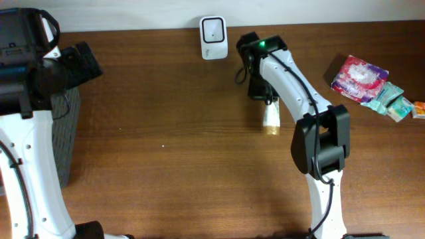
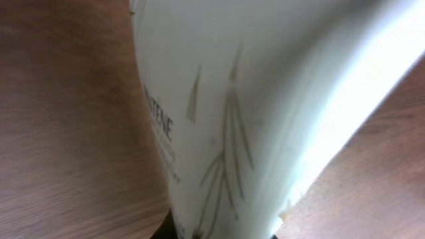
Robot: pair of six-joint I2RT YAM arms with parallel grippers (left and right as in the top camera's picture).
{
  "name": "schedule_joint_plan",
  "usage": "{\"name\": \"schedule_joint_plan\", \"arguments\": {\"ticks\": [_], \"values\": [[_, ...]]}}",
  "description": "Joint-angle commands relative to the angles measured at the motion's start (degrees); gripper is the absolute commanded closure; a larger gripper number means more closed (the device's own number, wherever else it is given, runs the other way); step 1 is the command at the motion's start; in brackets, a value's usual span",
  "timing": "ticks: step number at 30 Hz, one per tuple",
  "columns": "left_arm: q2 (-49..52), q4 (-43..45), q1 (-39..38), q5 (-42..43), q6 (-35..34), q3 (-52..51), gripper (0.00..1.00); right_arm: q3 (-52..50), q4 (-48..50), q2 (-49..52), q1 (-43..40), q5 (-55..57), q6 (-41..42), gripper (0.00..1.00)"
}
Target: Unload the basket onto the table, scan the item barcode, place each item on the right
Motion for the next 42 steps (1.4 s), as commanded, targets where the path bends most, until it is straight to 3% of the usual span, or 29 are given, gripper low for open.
{"name": "schedule_joint_plan", "arguments": {"ticks": [1, 3, 7, 8, 12, 16, 18, 19, 20, 21, 24, 27, 28, 31, 32, 34, 38, 42], "values": [[-0.39, 0.07, 0.20, -0.24, -0.35, 0.20, 0.01, -3.80, 2.49, -1.86, 0.92, 5.25, 1.36, 0.90], [-0.39, 0.07, 0.20, -0.24, -0.35, 0.20, 0.01, -4.24, 4.66, -1.38, 1.55, 1.55, 1.36, 0.81], [-0.39, 0.07, 0.20, -0.24, -0.35, 0.20, 0.01, -4.24, 5.97, -1.14, 5.33, -2.45, 1.36, 0.74], [-0.39, 0.07, 0.20, -0.24, -0.35, 0.20, 0.01, -4.24, 6.64, -1.14, 6.58, -4.44, 1.36, 0.67], [-0.39, 0.07, 0.20, -0.24, -0.35, 0.20, 0.01, -4.24, 12.35, -1.14, 11.34, -14.64, -0.42, 0.62], [-0.39, 0.07, 0.20, -0.24, -0.35, 0.20, 0.01, 3.34, 6.58, -1.29, 9.20, -13.57, -3.13, 0.56], [-0.39, 0.07, 0.20, -0.24, -0.35, 0.20, 0.01, 5.38, 5.55, -1.27, 3.26, -14.10, -9.20, 0.37], [-0.39, 0.07, 0.20, -0.24, -0.35, 0.20, 0.01, 5.29, 5.44, -1.09, 1.92, -14.08, -11.28, 0.32], [-0.39, 0.07, 0.20, -0.22, -0.35, 0.20, 0.01, 4.37, 5.51, -0.92, -0.48, -14.10, -14.03, 0.18], [-0.39, 0.07, 0.20, -0.24, -0.35, 0.20, 0.01, 2.71, 6.56, -0.87, -1.99, -14.84, -14.38, 0.18], [-0.39, 0.07, 0.20, -0.24, -0.35, 0.20, 0.01, -3.34, 12.98, -0.87, -2.73, -21.59, -16.50, 0.25], [-0.39, 0.07, 0.20, -0.24, -0.35, 0.20, 0.01, -9.66, 19.23, -0.79, -1.60, -22.49, -16.48, 0.60], [-0.39, 0.07, 0.20, -0.24, -0.35, 0.20, 0.01, -10.34, 19.71, -0.79, -1.29, -23.54, -16.48, 0.67], [-0.39, 0.07, 0.20, -0.24, -0.35, 0.20, 0.01, -10.69, 20.41, -0.79, -0.02, -23.78, -16.48, 0.68], [-0.39, 0.07, 0.20, -0.24, -0.35, 0.20, 0.01, -10.69, 20.48, -0.79, 0.44, -23.80, -16.48, 0.58], [-0.39, 0.07, 0.20, -0.24, -0.35, 0.20, 0.01, -11.98, 20.96, -0.72, 1.29, -23.74, -16.48, 0.55], [-0.39, 0.07, 0.20, -0.24, -0.35, 0.20, 0.01, -13.46, 21.14, -0.26, 1.29, -24.63, -16.48, 0.96], [-0.39, 0.07, 0.20, -0.24, -0.35, 0.20, 0.01, -7.61, 20.90, -0.31, 1.27, -27.21, -16.48, 0.96]]}}
